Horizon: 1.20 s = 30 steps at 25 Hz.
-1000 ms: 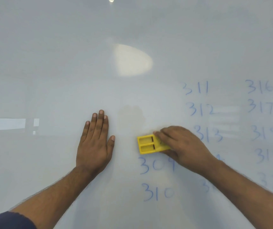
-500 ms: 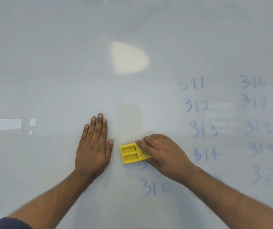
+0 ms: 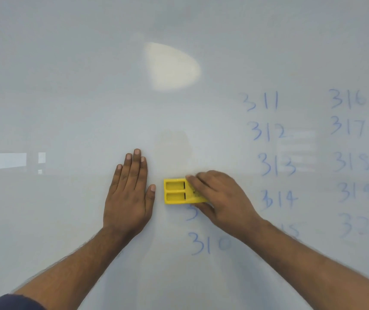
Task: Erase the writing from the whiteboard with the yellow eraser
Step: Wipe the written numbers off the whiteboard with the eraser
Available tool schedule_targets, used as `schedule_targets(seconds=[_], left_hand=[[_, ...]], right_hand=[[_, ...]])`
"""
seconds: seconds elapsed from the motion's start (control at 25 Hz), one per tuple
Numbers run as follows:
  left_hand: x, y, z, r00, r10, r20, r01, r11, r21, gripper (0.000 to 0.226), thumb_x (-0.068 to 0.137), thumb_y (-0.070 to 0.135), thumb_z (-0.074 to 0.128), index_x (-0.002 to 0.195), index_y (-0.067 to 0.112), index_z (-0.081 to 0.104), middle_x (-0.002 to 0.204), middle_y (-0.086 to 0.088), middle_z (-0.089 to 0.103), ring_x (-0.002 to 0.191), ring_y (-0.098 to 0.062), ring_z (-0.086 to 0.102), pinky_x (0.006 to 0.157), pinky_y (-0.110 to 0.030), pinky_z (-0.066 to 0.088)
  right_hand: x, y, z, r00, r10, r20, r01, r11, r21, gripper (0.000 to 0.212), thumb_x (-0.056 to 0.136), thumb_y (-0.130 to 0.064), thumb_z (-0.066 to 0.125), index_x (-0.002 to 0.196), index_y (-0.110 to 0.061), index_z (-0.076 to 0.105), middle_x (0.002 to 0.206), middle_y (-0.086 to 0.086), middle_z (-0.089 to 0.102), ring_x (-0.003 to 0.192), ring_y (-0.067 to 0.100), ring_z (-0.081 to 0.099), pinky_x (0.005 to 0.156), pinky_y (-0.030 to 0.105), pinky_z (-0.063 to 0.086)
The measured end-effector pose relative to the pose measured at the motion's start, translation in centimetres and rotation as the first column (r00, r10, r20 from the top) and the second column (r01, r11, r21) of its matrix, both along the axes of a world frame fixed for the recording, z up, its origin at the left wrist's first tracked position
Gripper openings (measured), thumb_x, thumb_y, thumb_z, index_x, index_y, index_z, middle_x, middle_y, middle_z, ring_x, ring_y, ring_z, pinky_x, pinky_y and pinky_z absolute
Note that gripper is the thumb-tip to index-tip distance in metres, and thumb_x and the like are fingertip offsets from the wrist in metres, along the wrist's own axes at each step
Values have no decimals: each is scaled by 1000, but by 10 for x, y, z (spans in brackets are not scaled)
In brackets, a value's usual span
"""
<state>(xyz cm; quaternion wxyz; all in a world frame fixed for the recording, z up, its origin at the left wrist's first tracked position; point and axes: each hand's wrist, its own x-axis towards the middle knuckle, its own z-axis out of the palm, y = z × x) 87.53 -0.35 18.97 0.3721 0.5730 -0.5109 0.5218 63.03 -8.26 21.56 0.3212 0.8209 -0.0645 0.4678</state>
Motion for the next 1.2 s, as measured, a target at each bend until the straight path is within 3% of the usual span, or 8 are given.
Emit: schedule_targets(seconds=[0.2,0.44,0.64,0.76,1.04,1.2], left_hand=[[-3,-1,-6,1000,5,-12,-5,1000,8,64,103,33,30,158,2,20,168,-12,14,157,-25,10,127,-44,12],[-7,-2,-13,1000,3,-1,-3,1000,6,64,102,32,32,158,2,21,168,-13,14,156,-27,11,126,-45,13],[-6,-1,-21,1000,-4,15,4,1000,16,63,103,32,32,157,2,23,168,-12,17,156,-26,13,126,-47,16],[-7,-1,-27,1000,-3,0,3,1000,17,63,103,32,32,158,2,22,168,-12,16,156,-26,12,126,-47,15],[-15,-5,-41,999,-3,-31,4,999,33,65,101,32,33,158,2,21,168,-13,14,156,-26,10,127,-44,10],[-14,-4,-45,1000,-12,-14,12,999,38,65,102,33,33,158,2,20,168,-13,15,156,-26,10,127,-44,11]], right_hand=[[-44,-11,-13,987,-89,-131,79,994,-77,45,95,-31,59,134,-8,54,118,8,61,103,30,57,92,40,47],[-17,-4,12,991,-35,130,25,997,78,49,93,-33,60,134,-7,55,115,12,62,102,33,58,90,41,46],[-12,2,-39,995,-23,-95,22,1000,-5,44,93,-29,61,132,-8,54,116,8,60,101,30,56,88,41,47],[-39,-8,-43,986,-86,-146,78,995,-63,44,92,-29,63,131,-9,55,117,6,60,101,28,56,91,40,47],[-31,-8,-18,991,-63,121,48,991,122,49,94,-34,62,135,-8,54,117,8,61,104,29,57,94,37,43],[-20,-2,-47,1000,-24,-1,24,997,80,45,97,-33,57,133,-7,55,117,9,61,102,31,57,93,39,45]])
